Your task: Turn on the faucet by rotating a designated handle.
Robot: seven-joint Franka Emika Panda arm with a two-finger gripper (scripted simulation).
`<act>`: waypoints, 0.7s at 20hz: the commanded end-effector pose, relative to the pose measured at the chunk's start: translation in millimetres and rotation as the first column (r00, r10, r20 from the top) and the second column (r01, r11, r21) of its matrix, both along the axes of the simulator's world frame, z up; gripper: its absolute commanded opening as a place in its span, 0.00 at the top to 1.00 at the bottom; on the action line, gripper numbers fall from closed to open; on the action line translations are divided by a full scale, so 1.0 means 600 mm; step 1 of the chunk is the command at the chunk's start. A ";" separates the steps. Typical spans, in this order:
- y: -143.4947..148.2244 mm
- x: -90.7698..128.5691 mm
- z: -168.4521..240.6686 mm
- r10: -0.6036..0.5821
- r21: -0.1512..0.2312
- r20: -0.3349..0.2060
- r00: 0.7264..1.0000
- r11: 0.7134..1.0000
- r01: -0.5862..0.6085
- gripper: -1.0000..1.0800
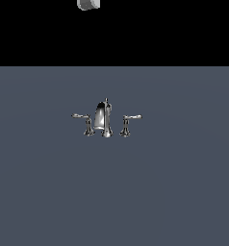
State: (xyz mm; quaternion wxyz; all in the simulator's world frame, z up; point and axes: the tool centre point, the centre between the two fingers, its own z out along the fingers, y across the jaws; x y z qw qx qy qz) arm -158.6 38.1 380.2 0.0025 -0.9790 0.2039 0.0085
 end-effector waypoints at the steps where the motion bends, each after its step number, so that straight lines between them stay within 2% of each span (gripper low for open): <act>1: 0.005 0.026 -0.026 -0.062 0.001 0.001 0.998 0.998 0.062 1.00; 7: 0.007 0.090 -0.086 -0.204 0.001 0.002 0.979 0.979 0.204 1.00; 14: -0.001 0.163 -0.154 -0.361 0.001 0.003 0.933 0.933 0.361 1.00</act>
